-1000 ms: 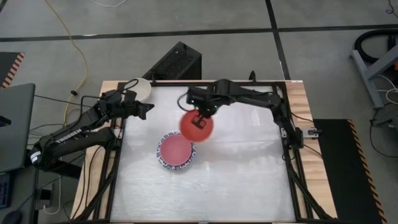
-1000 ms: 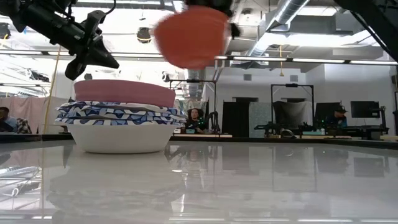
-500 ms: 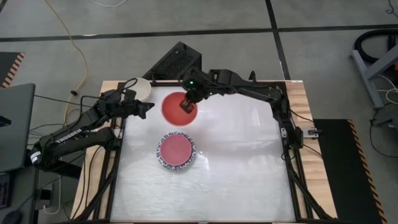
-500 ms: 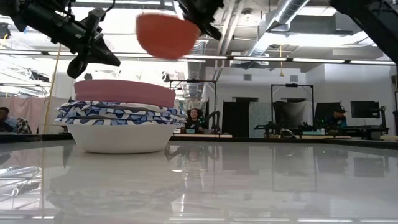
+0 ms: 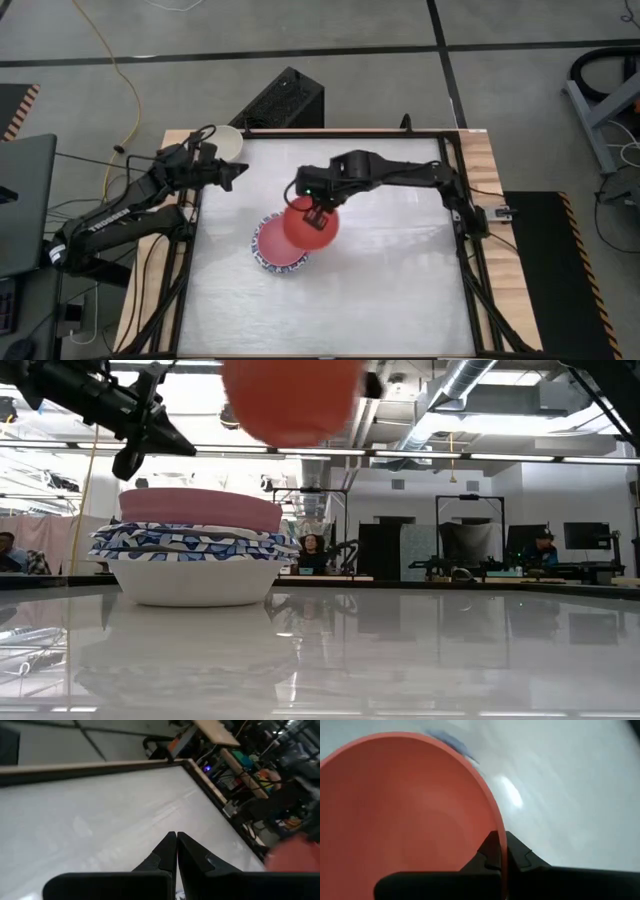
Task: Nest bowls inside each other by size order
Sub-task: Stack the orange bowl on top of the pink bowl
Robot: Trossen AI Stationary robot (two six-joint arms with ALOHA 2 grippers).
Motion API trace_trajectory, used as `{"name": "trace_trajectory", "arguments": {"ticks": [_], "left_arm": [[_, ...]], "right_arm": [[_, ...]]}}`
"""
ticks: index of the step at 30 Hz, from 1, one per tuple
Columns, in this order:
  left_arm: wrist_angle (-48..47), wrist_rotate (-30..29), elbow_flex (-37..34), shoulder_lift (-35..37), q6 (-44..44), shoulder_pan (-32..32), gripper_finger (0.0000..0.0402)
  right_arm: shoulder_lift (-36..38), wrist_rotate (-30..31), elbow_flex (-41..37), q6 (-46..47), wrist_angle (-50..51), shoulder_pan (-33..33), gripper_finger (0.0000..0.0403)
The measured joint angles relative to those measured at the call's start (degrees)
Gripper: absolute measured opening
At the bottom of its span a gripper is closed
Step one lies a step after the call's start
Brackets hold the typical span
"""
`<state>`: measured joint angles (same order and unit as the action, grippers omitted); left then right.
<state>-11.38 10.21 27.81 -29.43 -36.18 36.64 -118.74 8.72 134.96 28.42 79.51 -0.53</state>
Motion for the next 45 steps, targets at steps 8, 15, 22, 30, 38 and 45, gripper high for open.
{"name": "trace_trajectory", "arguments": {"ticks": [8, 15, 22, 30, 38, 45], "left_arm": [[2.63, -1.9, 0.02, 0.63, 4.42, 0.0, 0.0002], [2.92, -3.78, 0.02, 0.59, 7.15, 0.0, 0.0002], [2.63, -4.04, 0.02, 0.61, 1.88, 0.02, 0.0002], [1.87, -0.61, 0.02, 0.63, 0.68, 0.0, 0.0002], [1.88, -0.85, 0.02, 0.61, 1.46, 0.0, 0.0002], [2.55, -2.91, 0.02, 0.63, 7.94, 0.0, 0.0002]], "right_arm": [[-0.02, 5.83, 0.0, -0.29, 7.02, 6.28, 0.0008], [-0.02, 3.69, 0.0, -14.56, -17.41, 11.38, 0.0008], [-0.02, -7.26, 0.09, -17.62, -27.86, 7.11, 0.0008], [-0.07, -5.32, 0.09, -7.24, -10.15, -2.52, 0.0008], [-0.07, 4.63, 0.07, 3.07, 10.36, -1.09, 0.0008], [-0.07, 13.92, -0.02, -9.25, -1.5, 5.41, 0.0008]]}}
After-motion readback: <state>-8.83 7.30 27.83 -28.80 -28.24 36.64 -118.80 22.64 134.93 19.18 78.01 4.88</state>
